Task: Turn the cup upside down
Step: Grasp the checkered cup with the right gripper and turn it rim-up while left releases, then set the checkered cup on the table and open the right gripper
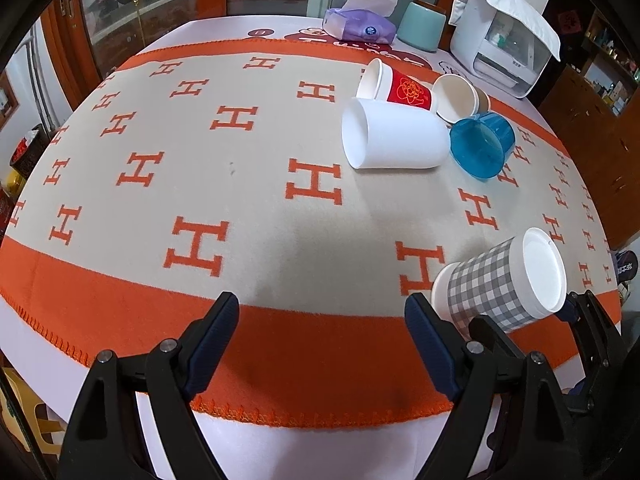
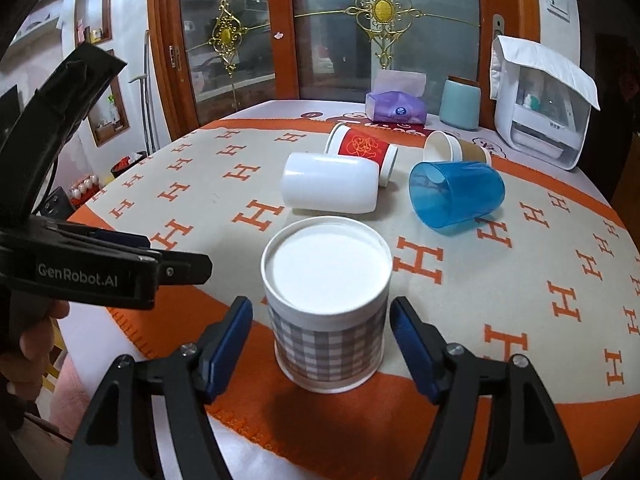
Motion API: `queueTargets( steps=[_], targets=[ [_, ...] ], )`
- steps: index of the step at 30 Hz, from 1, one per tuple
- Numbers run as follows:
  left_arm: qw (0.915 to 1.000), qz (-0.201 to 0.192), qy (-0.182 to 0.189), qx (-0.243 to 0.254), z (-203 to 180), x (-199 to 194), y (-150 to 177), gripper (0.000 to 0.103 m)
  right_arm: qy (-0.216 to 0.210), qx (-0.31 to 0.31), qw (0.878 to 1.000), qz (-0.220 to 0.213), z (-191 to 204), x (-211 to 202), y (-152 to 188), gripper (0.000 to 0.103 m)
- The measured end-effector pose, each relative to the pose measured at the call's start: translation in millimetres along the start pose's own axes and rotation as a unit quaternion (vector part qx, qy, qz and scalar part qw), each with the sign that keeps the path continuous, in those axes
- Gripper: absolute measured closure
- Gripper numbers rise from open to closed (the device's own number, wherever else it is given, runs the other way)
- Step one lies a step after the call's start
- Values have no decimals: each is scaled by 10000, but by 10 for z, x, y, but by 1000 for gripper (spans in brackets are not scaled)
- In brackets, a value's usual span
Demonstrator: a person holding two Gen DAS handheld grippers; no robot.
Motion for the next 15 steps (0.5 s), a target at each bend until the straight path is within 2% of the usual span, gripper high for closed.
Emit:
queueTargets(
  steps=[2, 5, 9, 15],
  targets=[
    [10000, -16, 3, 17, -17, -19, 10, 17, 4, 99, 9999, -21, -29, -43, 6, 31],
    [10000, -79, 12, 25, -36, -61, 23, 8, -66, 233, 9997, -47, -73, -154, 22, 31],
    [9998, -184, -42, 89, -86, -164, 28, 8, -249, 297, 9991, -156, -79, -396, 36, 32],
    [9991, -353, -4, 246, -221, -410, 45, 8, -215, 645, 9971, -347, -153, -855, -95, 32]
  ],
)
Point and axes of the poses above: each gripper's, at about its wrist camera, not at the fingertips, and x roughly the way its jaws point, z to its left, y to its underside, the point moved 4 cm from there along x, roughly the way its jaws point, and after that the axes turned 11 degrees about z, right-handed, at the moved point
